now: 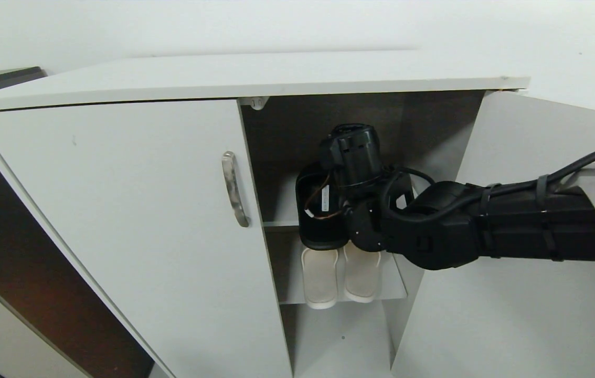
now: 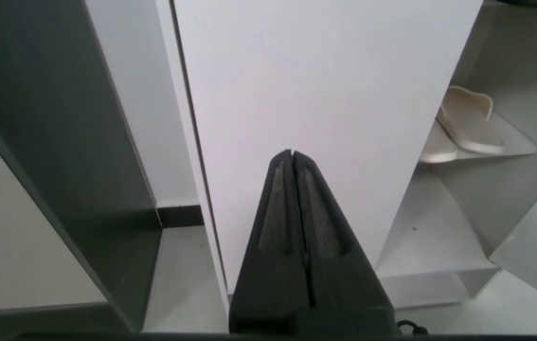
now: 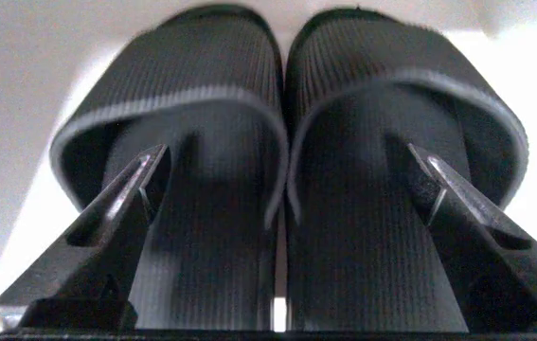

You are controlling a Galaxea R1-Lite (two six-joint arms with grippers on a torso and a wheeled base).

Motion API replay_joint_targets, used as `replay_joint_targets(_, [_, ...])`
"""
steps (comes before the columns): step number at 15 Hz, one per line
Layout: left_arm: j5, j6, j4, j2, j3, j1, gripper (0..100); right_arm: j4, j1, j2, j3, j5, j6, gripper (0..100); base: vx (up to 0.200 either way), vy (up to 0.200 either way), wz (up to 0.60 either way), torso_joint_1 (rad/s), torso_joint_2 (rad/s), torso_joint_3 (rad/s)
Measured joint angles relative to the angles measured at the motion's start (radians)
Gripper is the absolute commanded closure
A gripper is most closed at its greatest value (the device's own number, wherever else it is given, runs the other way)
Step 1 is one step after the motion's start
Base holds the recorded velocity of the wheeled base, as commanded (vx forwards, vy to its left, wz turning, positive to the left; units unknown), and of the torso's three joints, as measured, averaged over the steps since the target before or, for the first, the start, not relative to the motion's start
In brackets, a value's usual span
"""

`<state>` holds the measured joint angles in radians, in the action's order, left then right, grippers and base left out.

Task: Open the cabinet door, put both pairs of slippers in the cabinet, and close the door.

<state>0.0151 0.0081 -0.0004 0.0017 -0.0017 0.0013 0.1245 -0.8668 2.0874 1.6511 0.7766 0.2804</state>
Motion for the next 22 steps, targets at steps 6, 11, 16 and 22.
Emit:
replay_joint_targets(6, [0.000, 0.000, 0.000, 0.000, 0.000, -0.001, 100, 0.006, -0.101, -0.203, -0.275, 0.004, 0.004, 0, 0.000, 0.000, 0.00, 0.000, 0.00, 0.000])
replay_joint_targets(11, [0.000, 0.000, 0.000, 0.000, 0.000, -0.001, 100, 0.011, -0.216, -0.395, -0.487, -0.012, 0.018, 100, 0.000, 0.000, 0.00, 0.000, 0.00, 0.000])
replay_joint_targets(16, [0.000, 0.001, 0.000, 0.000, 0.000, -0.001, 100, 0.026, -0.276, -0.476, -0.590, -0.039, 0.022, 100, 0.000, 0.000, 0.00, 0.000, 0.00, 0.000])
replay_joint_targets(22, [0.000, 0.001, 0.000, 0.000, 0.000, -0.001, 100, 0.065, -0.279, -0.471, -0.613, -0.033, 0.018, 100, 0.000, 0.000, 0.00, 0.000, 0.00, 0.000])
